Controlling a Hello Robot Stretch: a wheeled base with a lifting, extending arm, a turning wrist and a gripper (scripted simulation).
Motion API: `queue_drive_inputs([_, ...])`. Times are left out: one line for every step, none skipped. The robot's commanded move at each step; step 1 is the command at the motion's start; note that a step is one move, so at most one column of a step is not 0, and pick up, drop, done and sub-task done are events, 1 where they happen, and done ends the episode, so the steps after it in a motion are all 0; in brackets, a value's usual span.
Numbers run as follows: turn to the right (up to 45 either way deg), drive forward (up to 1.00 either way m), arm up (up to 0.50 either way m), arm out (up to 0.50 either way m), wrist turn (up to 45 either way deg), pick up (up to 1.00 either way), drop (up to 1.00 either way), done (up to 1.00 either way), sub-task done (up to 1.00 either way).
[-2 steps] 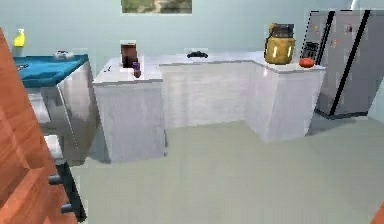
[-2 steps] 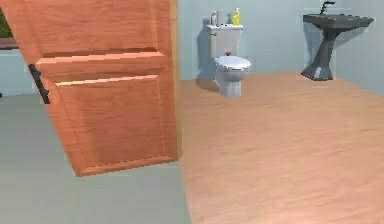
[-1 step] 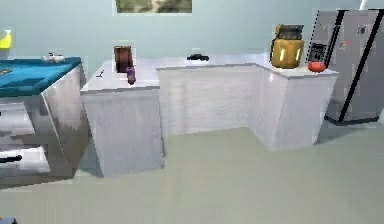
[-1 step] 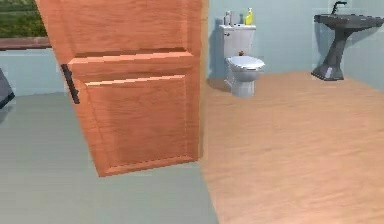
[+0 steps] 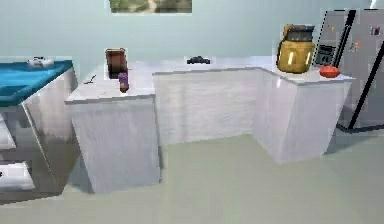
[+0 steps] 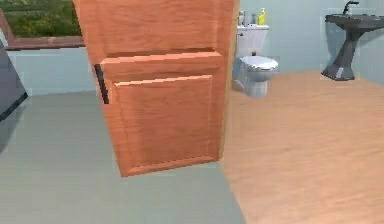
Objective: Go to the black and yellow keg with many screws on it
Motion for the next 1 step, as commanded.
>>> queue_drive_inputs([45.0,0.00,0.00,0.00,0.0,0.00,0.00,0.00,0.00])
